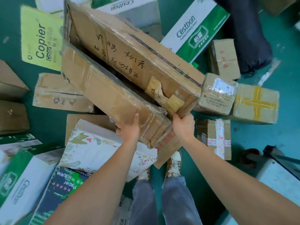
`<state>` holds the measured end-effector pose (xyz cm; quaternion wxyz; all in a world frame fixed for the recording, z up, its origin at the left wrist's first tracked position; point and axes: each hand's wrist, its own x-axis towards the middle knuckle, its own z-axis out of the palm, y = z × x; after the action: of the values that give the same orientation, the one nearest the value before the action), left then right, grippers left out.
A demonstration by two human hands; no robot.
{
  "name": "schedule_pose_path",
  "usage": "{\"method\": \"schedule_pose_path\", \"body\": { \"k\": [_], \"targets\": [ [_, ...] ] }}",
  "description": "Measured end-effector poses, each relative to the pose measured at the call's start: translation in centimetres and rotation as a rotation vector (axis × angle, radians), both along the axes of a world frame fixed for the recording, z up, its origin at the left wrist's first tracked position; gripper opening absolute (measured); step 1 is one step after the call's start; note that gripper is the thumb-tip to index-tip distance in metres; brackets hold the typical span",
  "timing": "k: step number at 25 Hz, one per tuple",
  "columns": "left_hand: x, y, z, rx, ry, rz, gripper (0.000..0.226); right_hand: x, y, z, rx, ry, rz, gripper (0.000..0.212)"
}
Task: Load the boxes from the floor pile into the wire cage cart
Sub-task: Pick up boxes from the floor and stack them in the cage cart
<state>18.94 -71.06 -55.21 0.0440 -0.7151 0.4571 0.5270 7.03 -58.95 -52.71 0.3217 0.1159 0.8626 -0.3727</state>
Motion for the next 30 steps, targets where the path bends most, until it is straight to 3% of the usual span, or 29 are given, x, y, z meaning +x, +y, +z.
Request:
{"method": "schedule_pose_path", "body": {
  "k": [2,4,6,8,11,17,19,22,25,30],
  "targets": [
    [1.5,0.6,2.3,-0.097,-0.052,-0.185,0.115,0.4,1.7,2.2,-0.012,-0.027,-0.050,0.039],
    [3.4,1.3,4.1,-0.423,-0.142,-0.758,0.108,0.6,4.3,3.5,0.002,-0.072,-0.095,0.042],
    [3.8,1.7,6.1,-0.698,-0.116,-1.356,0.100,0.7,8.0,4.6,0.025,-0.102,-0.132,0.042],
    [2.8,2.1,7.9,-0.687,-0.056,-1.661,0.097,1.4,11.3,6.2,0.042,-0.116,-0.129,0.032],
    [0.6,4.2,11.5,-0.599,-0.024,-1.870,0.091,2.9,15.6,12.3,0.055,-0.144,-0.186,0.028],
    [-2.4,12.7,19.4,-0.691,0.157,-2.144,0.066,5.0,26.9,21.1,0.077,-0.222,-0.314,0.029],
    [-3.4,17.0,22.5,-0.659,0.186,-2.290,0.058,6.5,31.8,23.8,0.088,-0.255,-0.367,0.021],
    [-3.9,24.8,26.7,-0.534,0.192,-2.484,0.065,10.1,39.7,27.6,0.221,-0.223,-0.407,0.015],
    [-2.6,34.0,30.9,-0.561,0.277,-2.593,0.071,14.9,47.8,31.3,0.428,-0.134,-0.430,0.021],
    [-0.4,47.7,37.7,-0.571,0.432,-2.710,0.073,20.9,59.9,37.5,0.527,-0.041,-0.607,0.025]
  ]
}}
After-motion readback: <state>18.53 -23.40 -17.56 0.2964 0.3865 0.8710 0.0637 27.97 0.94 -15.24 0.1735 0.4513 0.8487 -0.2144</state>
